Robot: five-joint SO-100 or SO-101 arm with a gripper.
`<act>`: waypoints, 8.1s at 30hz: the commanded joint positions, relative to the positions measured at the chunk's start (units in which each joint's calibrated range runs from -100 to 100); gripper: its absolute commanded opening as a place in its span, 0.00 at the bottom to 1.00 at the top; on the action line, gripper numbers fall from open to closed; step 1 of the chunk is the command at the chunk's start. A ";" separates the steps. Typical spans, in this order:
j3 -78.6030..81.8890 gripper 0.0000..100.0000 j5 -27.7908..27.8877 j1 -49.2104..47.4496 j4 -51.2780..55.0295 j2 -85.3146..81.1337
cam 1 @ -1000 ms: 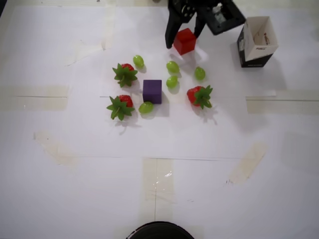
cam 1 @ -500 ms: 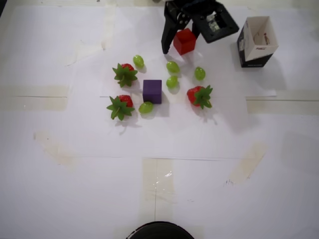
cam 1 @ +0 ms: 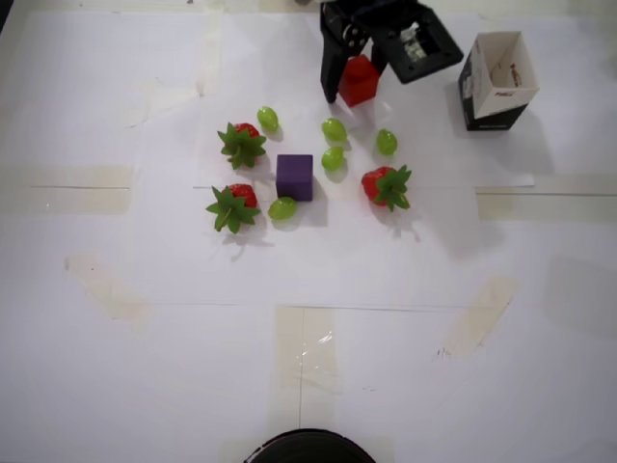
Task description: Put the red cube on top of the purple cube
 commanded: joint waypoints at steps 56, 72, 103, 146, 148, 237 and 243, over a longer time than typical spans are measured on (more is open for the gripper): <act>-62.73 0.03 3.03 13.15 29.61 19.57; -79.37 0.03 1.71 14.77 29.94 34.71; -83.00 0.03 -1.27 15.87 25.28 43.48; -83.46 0.33 -1.17 15.58 25.52 47.09; -83.82 0.33 -1.37 15.50 26.42 46.92; 24.36 0.00 -4.59 15.87 23.24 -81.29; 27.73 0.00 -5.37 15.28 20.95 -81.37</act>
